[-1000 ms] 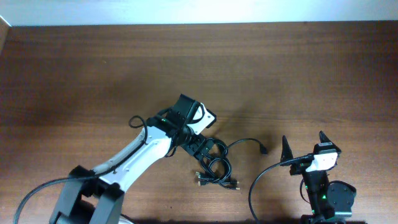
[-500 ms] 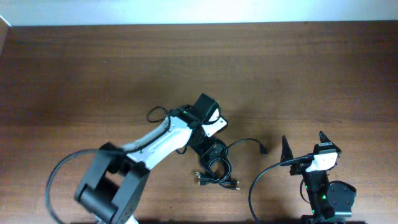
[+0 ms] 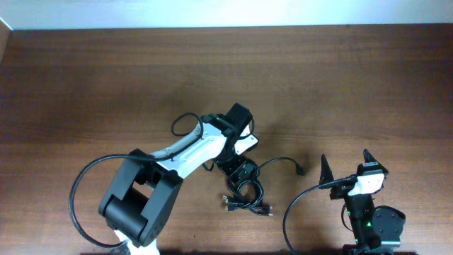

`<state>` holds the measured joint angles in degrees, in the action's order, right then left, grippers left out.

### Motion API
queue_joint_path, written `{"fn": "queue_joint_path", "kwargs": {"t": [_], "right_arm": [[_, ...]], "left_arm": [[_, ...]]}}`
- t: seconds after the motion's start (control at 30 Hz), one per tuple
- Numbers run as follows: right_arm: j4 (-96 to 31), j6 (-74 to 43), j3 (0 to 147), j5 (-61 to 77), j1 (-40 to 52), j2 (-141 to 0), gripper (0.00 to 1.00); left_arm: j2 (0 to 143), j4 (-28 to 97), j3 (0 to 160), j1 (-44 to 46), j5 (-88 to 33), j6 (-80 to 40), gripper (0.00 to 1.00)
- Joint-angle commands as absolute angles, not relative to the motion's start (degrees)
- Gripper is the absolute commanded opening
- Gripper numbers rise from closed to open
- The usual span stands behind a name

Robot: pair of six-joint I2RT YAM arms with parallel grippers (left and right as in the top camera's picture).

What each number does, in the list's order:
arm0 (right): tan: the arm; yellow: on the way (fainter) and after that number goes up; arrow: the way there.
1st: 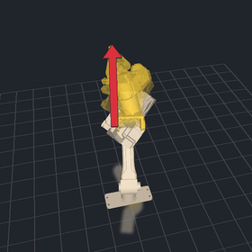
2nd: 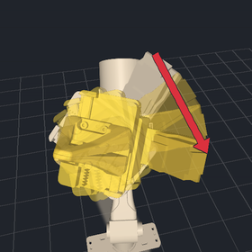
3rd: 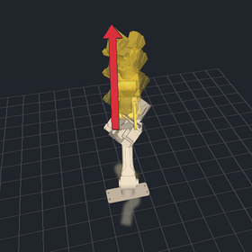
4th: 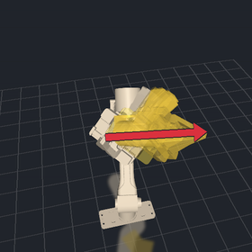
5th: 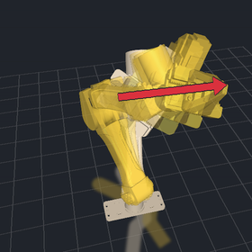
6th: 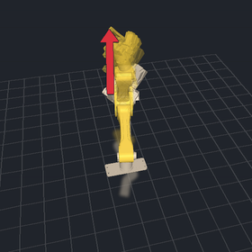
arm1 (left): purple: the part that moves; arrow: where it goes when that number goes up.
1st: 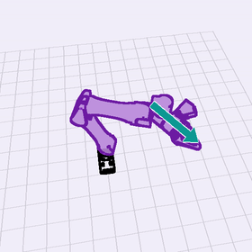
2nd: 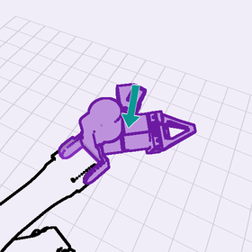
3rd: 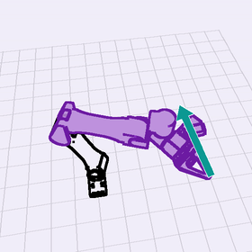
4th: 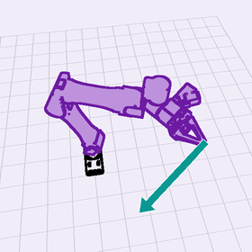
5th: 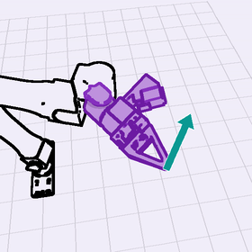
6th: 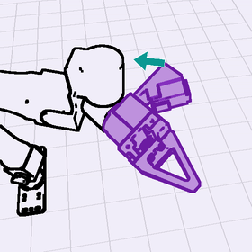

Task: Untangle cables
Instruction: 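Grasp the black cable bundle with the left gripper and lift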

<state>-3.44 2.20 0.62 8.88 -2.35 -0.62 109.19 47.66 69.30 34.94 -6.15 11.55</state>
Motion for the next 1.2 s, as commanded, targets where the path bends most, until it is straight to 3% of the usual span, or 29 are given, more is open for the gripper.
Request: {"fn": "queue_joint_path", "kwargs": {"t": [0.0, 0.37, 0.53, 0.73, 0.77, 0.83, 0.87, 0.93, 1.17], "right_arm": [[-3.70, 2.57, 0.32, 9.19, -1.89, -0.21, 0.99], [-3.70, 2.57, 0.32, 9.19, -1.89, -0.21, 0.99], [-3.73, 2.59, 0.32, 9.19, -1.89, -0.21, 0.99], [-3.70, 2.57, 0.32, 9.19, -1.89, -0.21, 0.99], [-3.70, 2.57, 0.32, 9.19, -1.89, -0.21, 0.99], [-3.70, 2.57, 0.32, 9.19, -1.89, -0.21, 0.99], [-3.70, 2.57, 0.32, 9.19, -1.89, -0.21, 0.99], [-3.73, 2.57, 0.32, 9.19, -1.89, -0.21, 0.99], [-3.70, 2.57, 0.32, 9.19, -1.89, -0.21, 0.99]], "left_arm": [[110.59, 47.44, 70.83, 35.27, -5.54, 11.22, 0.99], [110.63, 43.11, 70.83, 35.27, -15.38, 11.22, 0.99], [111.31, 41.76, 70.30, 35.27, -2.94, 5.17, 0.99], [113.56, 41.74, 70.30, 35.27, -3.22, 5.15, 1.00], [113.56, 41.91, 70.30, 35.27, -3.40, 5.15, 0.89], [113.56, 42.17, 70.30, 35.27, -3.38, 5.15, 0.23], [113.56, 42.28, 70.30, 35.27, -3.40, 5.15, 0.09], [113.56, 42.28, 70.30, 35.27, -3.38, 5.08, 0.00], [113.56, 47.05, 73.63, 35.24, -3.44, -5.65, 0.00]]}}
